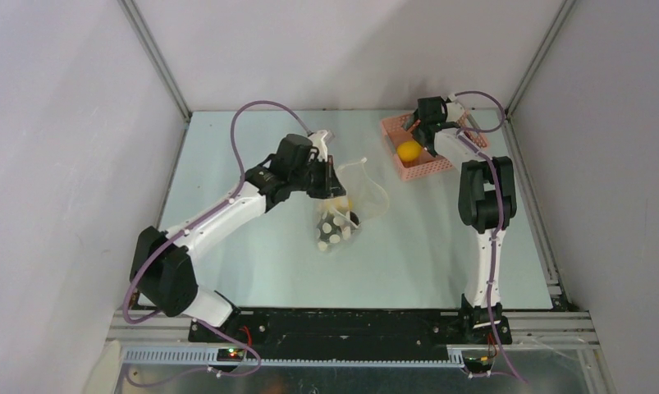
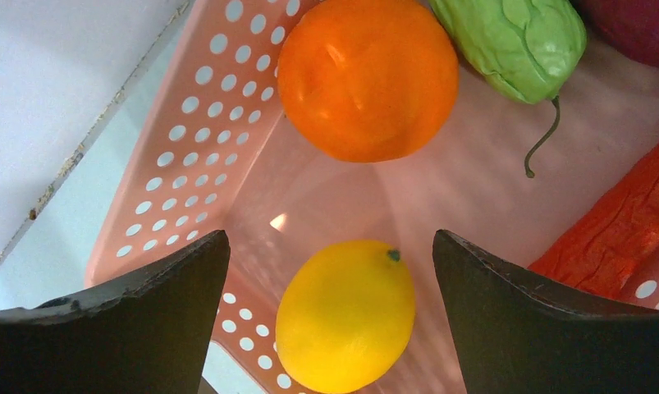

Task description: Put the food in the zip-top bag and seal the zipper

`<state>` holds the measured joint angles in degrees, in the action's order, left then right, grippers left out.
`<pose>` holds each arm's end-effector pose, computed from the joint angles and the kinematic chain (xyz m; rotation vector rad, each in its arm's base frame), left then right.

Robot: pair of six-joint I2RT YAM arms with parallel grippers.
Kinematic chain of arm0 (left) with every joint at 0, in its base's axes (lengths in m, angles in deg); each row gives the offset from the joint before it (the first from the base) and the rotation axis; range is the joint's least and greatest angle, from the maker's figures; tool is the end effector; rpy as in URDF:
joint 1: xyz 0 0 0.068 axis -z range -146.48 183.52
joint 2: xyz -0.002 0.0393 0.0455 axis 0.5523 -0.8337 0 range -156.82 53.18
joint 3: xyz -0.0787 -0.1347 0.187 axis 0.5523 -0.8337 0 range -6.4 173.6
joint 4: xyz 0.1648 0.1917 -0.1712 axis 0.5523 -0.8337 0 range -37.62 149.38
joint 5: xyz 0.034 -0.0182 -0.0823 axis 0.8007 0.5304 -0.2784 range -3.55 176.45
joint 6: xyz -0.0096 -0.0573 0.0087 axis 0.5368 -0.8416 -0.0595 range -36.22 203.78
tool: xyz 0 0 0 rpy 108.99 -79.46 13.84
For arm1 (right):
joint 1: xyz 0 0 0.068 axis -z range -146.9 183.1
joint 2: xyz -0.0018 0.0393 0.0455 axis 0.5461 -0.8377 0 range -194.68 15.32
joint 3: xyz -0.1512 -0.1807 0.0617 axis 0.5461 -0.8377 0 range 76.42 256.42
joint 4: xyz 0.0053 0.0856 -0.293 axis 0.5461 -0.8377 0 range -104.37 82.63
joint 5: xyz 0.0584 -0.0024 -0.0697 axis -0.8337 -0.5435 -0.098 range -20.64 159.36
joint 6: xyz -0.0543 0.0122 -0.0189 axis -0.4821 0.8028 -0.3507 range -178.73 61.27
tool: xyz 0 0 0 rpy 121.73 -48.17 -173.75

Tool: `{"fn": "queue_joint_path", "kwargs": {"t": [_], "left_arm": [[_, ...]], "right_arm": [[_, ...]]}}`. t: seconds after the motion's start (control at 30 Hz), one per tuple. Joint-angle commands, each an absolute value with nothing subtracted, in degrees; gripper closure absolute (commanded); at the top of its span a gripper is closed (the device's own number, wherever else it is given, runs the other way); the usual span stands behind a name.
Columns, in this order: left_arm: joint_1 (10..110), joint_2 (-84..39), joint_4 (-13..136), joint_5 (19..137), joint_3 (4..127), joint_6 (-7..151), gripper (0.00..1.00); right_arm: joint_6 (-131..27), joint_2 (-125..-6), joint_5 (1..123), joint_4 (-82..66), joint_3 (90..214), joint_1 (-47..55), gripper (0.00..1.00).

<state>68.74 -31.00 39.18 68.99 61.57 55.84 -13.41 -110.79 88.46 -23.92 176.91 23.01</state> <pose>0.3072 -0.2325 0.2542 0.3284 2.3159 -0.9217 0.5252 0.0793 0.1538 0.8426 2.0985 0.1290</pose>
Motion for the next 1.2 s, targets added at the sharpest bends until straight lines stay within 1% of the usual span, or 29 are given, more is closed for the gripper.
{"fn": "queue_joint_path", "kwargs": {"t": [0.0,0.13,0.2,0.4,0.63,0.87,1.07,1.17], "left_arm": [[68.61,-31.8,40.37,67.74,64.18,57.26,1.0],[68.42,-31.79,40.67,67.69,64.08,57.06,1.0],[68.37,-31.75,40.66,67.69,64.09,57.03,1.0],[68.09,-31.77,40.73,67.95,63.94,56.44,1.0],[67.93,-31.48,40.91,68.29,63.74,56.41,1.0],[67.76,-32.19,40.83,67.92,64.03,56.13,1.0],[67.8,-32.15,40.83,67.98,64.09,56.09,1.0],[67.8,-32.19,40.76,68.14,64.11,56.03,1.0]], "right_arm": [[-13.46,-111.81,88.59,-24.77,177.6,23.34,0.02],[-15.35,-111.84,82.82,-23.93,177.35,23.5,0.02],[-15.59,-111.66,81.84,-24.33,177.2,23.33,0.02],[-13.96,-112.27,81.38,-25.04,177.41,23.41,0.02],[-17.77,-113.96,76.62,-24.4,177.95,23.22,0.02],[-18.64,-115.05,76.72,-25.25,178.7,23.28,0.02],[-19.29,-115.76,71.77,-24.44,178.62,23.0,0.07],[-19.81,-115.06,70.15,-23.19,177.42,23.13,0.11]]}}
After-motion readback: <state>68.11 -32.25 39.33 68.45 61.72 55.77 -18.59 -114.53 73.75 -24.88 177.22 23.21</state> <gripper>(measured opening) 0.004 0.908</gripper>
